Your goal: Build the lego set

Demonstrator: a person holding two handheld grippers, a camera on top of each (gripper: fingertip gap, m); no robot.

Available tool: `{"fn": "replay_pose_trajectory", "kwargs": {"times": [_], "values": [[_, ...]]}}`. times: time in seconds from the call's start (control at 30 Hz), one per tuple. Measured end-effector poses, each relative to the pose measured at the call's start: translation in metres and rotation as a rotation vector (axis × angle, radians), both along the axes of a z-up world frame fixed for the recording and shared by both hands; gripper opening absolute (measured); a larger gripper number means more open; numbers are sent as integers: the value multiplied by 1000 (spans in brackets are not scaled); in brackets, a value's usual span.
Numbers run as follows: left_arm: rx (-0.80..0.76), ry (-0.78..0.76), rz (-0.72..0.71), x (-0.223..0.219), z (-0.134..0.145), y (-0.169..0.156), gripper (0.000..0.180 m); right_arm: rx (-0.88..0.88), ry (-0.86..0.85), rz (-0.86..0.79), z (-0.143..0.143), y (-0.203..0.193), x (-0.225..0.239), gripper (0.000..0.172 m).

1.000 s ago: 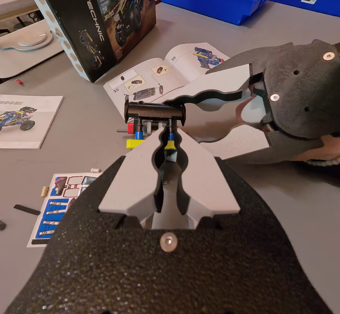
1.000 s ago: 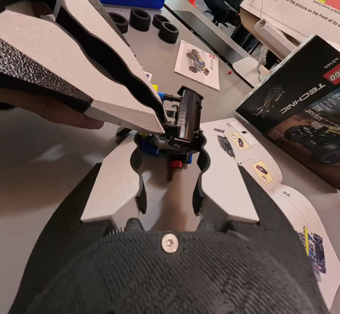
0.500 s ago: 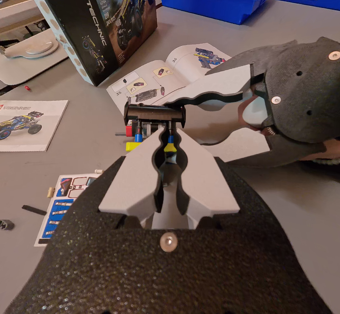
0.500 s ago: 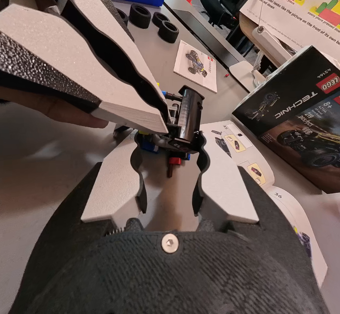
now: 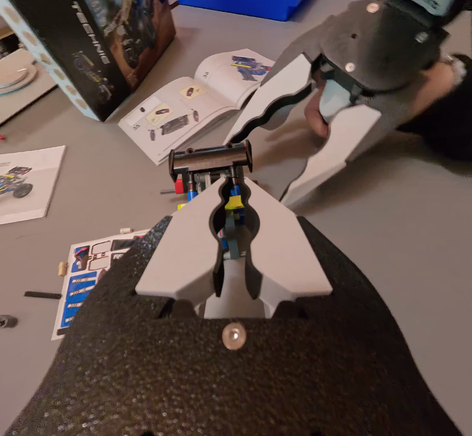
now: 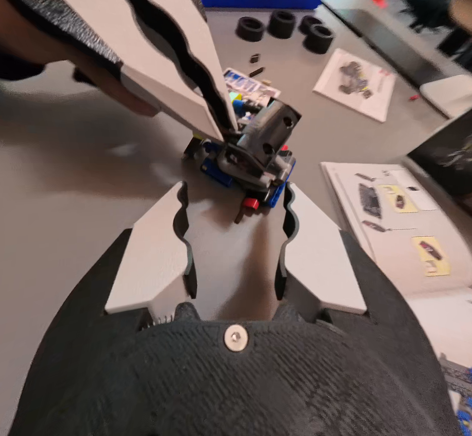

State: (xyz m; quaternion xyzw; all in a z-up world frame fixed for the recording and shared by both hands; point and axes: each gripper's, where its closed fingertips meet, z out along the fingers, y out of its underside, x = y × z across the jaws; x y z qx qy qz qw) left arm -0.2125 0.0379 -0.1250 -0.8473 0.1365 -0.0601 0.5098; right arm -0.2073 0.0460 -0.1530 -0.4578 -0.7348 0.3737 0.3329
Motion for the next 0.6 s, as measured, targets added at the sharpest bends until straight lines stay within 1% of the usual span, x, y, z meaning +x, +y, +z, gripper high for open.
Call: {"fn": "replay_pose_trajectory", "kwargs": {"times": [0.07,0.13,0.2,0.27,0.33,0.37,0.47,0.53,0.6], "values": [[10,-16,-68,9,3,-10,6,-48,-5,30,4,3,13,64],[31,-43,-126,18,8,-20,12,-56,21,38,9,11,20,60],[63,-55,-125,18,16,-26,14,-26,31,78,8,13,26,56],[73,-48,-46,4,21,-28,13,91,69,135,10,14,28,45],[67,-51,47,-14,24,-27,13,277,138,146,16,27,23,38],[65,-55,75,-19,25,-25,13,358,153,149,17,34,19,38],[17,-56,92,-25,21,-17,15,500,206,193,24,40,7,37],[-54,-47,82,-25,9,-11,20,592,251,236,28,37,-2,38],[-116,-53,79,-25,-1,-6,20,686,252,244,26,42,-11,39]]}}
